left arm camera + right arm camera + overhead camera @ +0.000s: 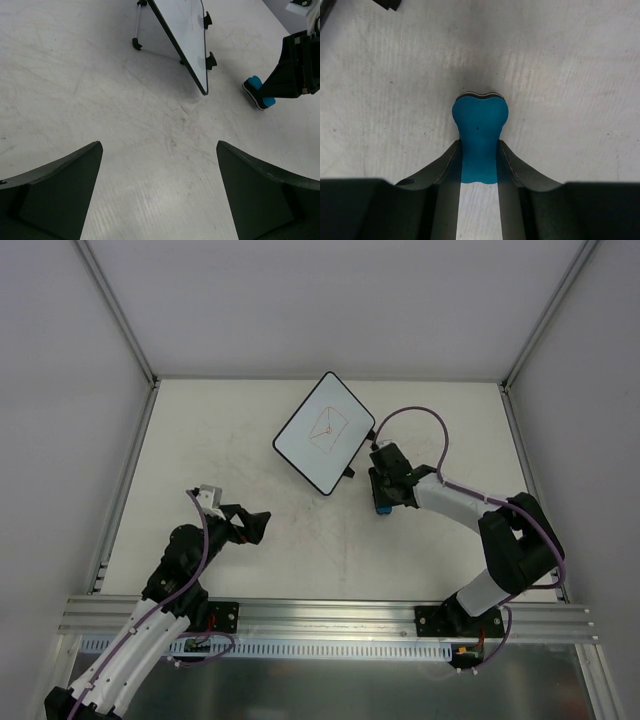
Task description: Erase the whiteboard
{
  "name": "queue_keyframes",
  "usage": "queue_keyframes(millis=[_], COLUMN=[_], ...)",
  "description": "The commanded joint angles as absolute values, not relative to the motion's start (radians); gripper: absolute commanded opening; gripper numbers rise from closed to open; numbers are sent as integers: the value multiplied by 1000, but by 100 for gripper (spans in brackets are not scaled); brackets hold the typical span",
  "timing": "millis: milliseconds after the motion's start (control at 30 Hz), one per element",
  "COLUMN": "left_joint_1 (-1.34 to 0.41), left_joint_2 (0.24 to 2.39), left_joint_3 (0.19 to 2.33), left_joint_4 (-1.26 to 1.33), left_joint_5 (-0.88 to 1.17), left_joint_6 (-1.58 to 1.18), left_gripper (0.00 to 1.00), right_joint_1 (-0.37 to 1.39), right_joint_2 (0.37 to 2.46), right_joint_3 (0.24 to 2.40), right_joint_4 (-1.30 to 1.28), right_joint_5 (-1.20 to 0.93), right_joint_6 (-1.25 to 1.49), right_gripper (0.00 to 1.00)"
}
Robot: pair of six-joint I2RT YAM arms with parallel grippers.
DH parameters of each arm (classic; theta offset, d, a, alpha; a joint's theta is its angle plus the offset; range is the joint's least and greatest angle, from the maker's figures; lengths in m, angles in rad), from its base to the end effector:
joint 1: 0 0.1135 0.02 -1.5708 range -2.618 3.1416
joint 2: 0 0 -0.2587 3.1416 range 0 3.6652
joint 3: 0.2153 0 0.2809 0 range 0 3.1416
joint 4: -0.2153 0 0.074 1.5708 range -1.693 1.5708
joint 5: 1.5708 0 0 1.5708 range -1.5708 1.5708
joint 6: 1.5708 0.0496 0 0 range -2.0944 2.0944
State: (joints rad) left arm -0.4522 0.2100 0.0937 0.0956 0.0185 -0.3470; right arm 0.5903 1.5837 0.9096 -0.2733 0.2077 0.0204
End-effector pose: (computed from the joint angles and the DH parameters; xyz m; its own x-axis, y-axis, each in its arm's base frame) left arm 0.1526 -0.0751 0.1926 -0.1717 -0.2946 -0.9401 0.4202 0.8412 -0.3404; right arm 0.2937 0.1845 0.1483 -0.6834 -0.4339 -0.5871 -0.4308 0.8890 -0.1555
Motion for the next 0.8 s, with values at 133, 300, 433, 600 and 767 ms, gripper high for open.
queue_keyframes(millis=[133, 300, 433, 600, 767], left_joint_1=[-457, -457, -457, -457, -457], left_joint_2=[323, 497, 662, 825, 971], left_joint_3=[135, 187, 189, 222, 301], left_joint_4=[276, 403, 584, 742, 839], left_joint_5=[55, 25, 20, 17, 6], left_joint_6=[-357, -436, -465, -454, -442], left_gripper=[99, 99, 99, 99, 88], right_joint_1=[597, 591, 574, 554, 537], right_joint_2=[1485, 1549, 1635, 1761, 1903], right_joint_3=[1081, 1265, 1422, 1655, 1813], right_joint_4=[-287, -301, -302, -319, -330], right_joint_5=[102, -1, -109, -159, -241], right_joint_6=[-23, -22, 43, 100, 153], right_gripper=[0, 0, 0, 0, 0])
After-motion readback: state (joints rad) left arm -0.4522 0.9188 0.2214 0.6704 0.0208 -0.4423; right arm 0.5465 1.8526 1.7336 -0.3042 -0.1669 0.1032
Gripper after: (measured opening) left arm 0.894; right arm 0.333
